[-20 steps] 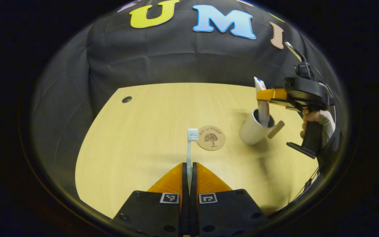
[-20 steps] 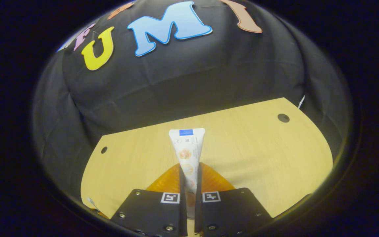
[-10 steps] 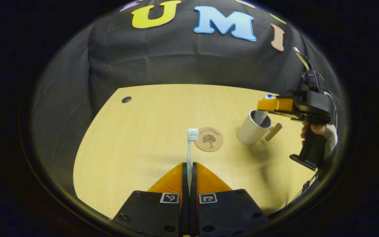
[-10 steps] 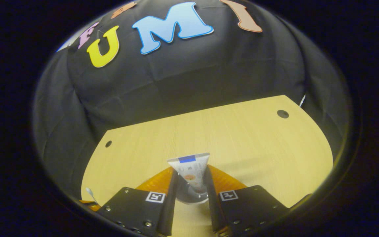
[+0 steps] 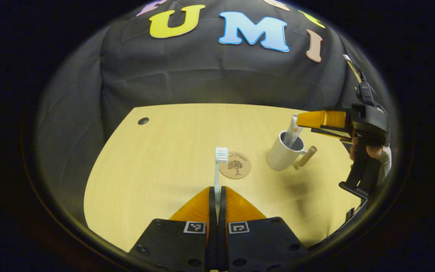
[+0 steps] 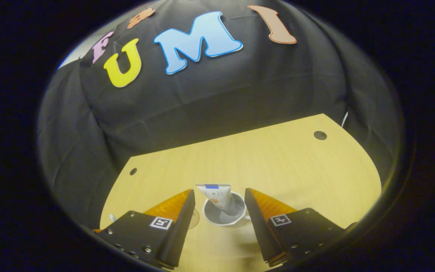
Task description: Put the toothbrush and toothpaste on the desktop into the cup, then pick up the cup and place it on the coaster on the desktop.
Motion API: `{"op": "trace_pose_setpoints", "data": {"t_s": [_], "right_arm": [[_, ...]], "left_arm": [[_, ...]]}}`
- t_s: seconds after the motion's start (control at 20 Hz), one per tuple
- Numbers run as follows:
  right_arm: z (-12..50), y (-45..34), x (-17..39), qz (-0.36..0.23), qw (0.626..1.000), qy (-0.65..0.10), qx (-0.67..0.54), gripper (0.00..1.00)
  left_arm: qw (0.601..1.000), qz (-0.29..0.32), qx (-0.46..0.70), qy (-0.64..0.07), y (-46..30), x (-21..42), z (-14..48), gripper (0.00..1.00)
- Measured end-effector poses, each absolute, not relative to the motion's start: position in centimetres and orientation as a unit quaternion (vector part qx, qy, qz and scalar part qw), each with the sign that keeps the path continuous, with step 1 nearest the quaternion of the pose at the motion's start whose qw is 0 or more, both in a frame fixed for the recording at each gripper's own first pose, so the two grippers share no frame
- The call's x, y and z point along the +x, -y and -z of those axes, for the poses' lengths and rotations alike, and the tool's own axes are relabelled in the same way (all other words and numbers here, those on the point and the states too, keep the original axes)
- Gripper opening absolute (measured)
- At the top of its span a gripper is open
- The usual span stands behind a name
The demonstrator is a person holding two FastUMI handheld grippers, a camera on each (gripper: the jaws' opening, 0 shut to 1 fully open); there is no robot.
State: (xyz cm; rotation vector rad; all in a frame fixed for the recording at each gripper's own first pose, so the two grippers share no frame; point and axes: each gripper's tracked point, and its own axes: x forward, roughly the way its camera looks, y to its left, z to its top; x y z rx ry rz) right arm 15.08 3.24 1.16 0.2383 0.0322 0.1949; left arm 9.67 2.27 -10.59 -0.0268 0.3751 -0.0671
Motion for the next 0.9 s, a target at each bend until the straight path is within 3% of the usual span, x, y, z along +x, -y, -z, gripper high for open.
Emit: {"op": "trace_pose_setpoints", "data": {"t_s": [0.25,0.9], "right_arm": [[-2.0,-0.3,13.1,-0.077,0.987,0.006,0.14,0.78],[4.1,5.9,9.5,-0.012,0.987,-0.035,0.159,0.78]], "left_arm": [[0.986,0.046,-0.006,-0.158,-2.8,11.7,10.0,0.07],[0.988,0.132,0.047,-0.071,5.3,16.3,3.0,0.07]]}}
